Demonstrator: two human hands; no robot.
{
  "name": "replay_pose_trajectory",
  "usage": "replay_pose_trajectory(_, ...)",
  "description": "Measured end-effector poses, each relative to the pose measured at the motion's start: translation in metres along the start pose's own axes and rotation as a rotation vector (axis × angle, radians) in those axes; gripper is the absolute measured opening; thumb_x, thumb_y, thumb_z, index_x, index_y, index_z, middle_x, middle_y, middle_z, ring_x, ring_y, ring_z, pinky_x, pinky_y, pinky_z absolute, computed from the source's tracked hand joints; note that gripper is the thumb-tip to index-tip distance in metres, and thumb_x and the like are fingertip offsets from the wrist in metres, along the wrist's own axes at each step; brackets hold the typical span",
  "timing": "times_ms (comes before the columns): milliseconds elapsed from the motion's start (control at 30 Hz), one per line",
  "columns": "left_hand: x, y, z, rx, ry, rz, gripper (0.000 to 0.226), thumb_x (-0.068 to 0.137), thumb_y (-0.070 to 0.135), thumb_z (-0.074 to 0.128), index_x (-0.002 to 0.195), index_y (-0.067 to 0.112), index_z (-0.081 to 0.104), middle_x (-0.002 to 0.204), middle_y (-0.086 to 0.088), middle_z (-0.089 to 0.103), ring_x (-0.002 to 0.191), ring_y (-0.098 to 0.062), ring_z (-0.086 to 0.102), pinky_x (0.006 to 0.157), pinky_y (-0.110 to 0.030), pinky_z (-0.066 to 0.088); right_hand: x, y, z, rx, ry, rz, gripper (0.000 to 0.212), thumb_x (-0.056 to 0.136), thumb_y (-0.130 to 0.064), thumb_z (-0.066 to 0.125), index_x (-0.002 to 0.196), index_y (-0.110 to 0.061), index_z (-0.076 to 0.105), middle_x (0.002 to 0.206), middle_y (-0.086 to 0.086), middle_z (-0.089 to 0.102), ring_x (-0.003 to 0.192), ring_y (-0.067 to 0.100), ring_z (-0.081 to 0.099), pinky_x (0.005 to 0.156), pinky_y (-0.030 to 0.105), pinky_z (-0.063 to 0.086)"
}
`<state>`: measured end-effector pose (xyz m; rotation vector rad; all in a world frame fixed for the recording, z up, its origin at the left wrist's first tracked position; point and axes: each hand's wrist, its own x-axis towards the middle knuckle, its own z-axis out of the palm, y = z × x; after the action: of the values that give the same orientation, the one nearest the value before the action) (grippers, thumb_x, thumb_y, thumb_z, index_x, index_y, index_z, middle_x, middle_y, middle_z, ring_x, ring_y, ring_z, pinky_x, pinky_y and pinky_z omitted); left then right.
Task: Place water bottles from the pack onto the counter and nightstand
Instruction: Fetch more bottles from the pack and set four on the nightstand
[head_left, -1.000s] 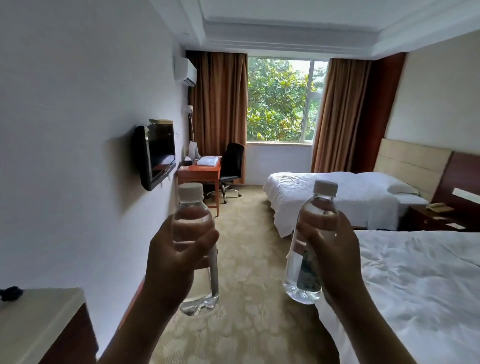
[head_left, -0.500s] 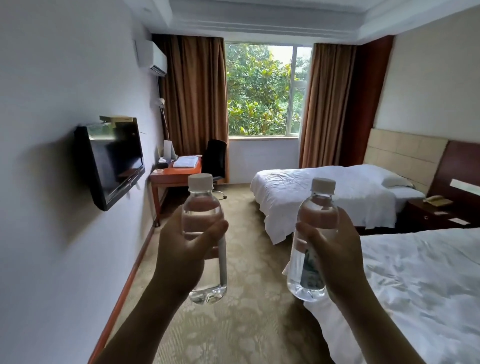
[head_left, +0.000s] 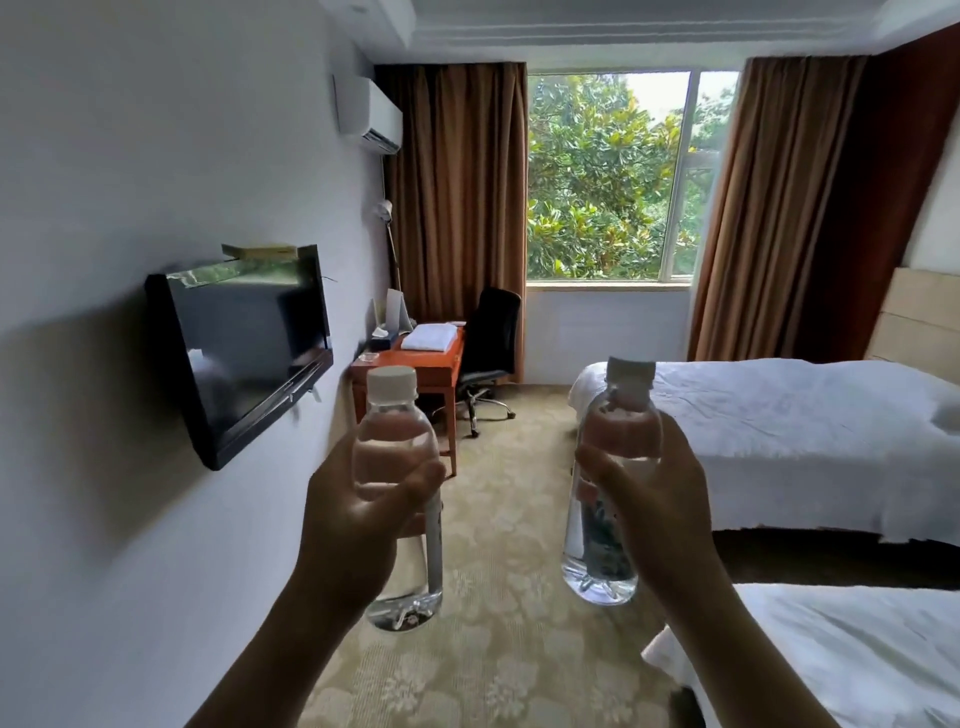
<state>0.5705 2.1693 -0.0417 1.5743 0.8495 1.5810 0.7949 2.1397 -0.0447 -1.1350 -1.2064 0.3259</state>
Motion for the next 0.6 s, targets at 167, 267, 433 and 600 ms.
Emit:
replay_pose_trajectory(167,0.098,-0.075,0.015,0.008,-0.003,0.011,0.043,0.064,0.047,0.072,0.102,0.027,0.069,0.088,0.000,0.074,0.078,-0.021,0.075,0.058,-0.030,0.060,0.091,0.071,0.046,-0.006,-0.005,-0.021,0.032,0.070,-0.037,0.071,0.098,-0.038,0.055,0.099,-0.016,0.064,0.088,-0.012,0.064,0.063,0.002,0.047)
replay_pose_trajectory(267,0.164,-0.125,0.028,0.012,-0.034,0.043,0.054,0.063,0.048,0.071,0.105,0.013,0.068,0.094,0.007,0.072,0.081,-0.016,0.073,0.058,-0.030,0.061,0.145,0.118,0.072,-0.010,0.026,-0.009,0.037,0.070,-0.039,0.071,0.104,-0.034,0.057,0.102,-0.014,0.065,0.090,-0.013,0.063,0.066,0.001,0.046)
replay_pose_trajectory(433,0.285,-0.186,0.068,-0.011,-0.125,0.048,0.060,0.064,0.050,0.069,0.103,0.004,0.067,0.097,0.005,0.069,0.084,-0.014,0.071,0.060,-0.028,0.062,0.246,0.174,0.103,-0.082,0.081,0.021,0.031,0.070,-0.042,0.071,0.097,-0.039,0.056,0.093,-0.027,0.066,0.090,-0.019,0.060,0.066,-0.003,0.043)
replay_pose_trajectory(600,0.374,-0.235,0.118,-0.065,-0.183,0.020,0.052,0.064,0.049,0.075,0.106,0.020,0.066,0.091,-0.004,0.073,0.080,-0.020,0.075,0.058,-0.031,0.062,0.331,0.223,0.118,-0.132,0.103,-0.001,0.026,0.072,-0.046,0.070,0.091,-0.038,0.053,0.092,-0.047,0.058,0.092,-0.019,0.059,0.070,-0.004,0.041)
